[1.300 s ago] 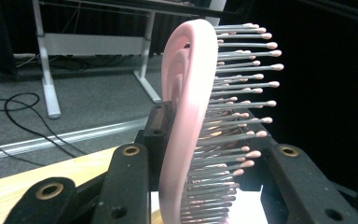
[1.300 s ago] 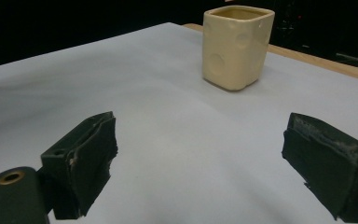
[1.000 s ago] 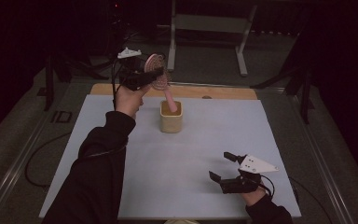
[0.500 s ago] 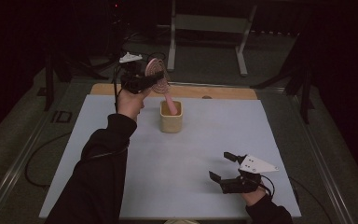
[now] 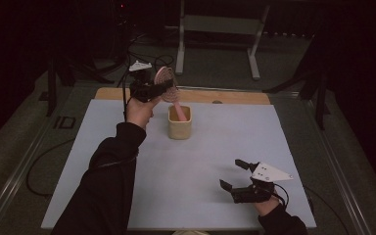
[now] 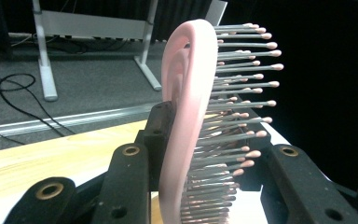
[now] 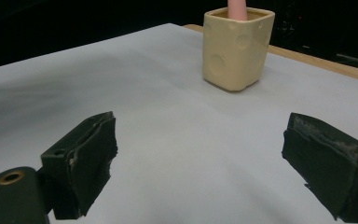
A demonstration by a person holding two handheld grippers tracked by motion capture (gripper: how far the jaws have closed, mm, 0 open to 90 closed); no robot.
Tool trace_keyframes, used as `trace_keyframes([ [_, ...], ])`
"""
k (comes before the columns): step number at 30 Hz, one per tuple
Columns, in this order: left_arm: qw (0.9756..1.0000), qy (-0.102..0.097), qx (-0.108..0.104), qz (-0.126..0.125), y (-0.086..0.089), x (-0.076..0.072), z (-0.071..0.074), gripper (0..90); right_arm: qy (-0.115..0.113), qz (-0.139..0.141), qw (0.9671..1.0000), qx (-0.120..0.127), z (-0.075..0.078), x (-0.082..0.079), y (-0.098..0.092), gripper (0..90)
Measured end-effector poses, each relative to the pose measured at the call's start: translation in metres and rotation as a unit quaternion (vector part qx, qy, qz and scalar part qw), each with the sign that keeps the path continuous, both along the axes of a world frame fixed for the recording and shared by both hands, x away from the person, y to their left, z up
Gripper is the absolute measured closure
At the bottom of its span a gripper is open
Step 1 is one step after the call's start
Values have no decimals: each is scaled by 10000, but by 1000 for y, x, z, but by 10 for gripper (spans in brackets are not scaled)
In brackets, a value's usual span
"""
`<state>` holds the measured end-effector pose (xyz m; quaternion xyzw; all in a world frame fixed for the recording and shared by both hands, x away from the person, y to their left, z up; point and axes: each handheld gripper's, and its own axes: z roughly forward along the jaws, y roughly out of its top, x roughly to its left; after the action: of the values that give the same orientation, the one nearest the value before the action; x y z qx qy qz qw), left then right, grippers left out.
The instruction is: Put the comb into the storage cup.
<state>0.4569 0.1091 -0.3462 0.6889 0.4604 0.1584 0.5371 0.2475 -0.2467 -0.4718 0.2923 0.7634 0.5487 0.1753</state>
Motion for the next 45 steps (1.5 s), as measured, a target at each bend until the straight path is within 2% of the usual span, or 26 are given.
trace_keyframes([
  [16, 9999, 80, -62, 40, -5, 3, -24, 658, -11, -3, 10000, -4, 0, 0, -1, 96],
  [23, 9999, 103, -87, 66, -4, 4, -29, 658, -15, -22, 10000, -13, 0, 0, -1, 96],
  [45, 9992, 340, -199, 36, -5, 9, -52, 658, 2, -27, 10000, -4, -1, 1, -1, 96],
])
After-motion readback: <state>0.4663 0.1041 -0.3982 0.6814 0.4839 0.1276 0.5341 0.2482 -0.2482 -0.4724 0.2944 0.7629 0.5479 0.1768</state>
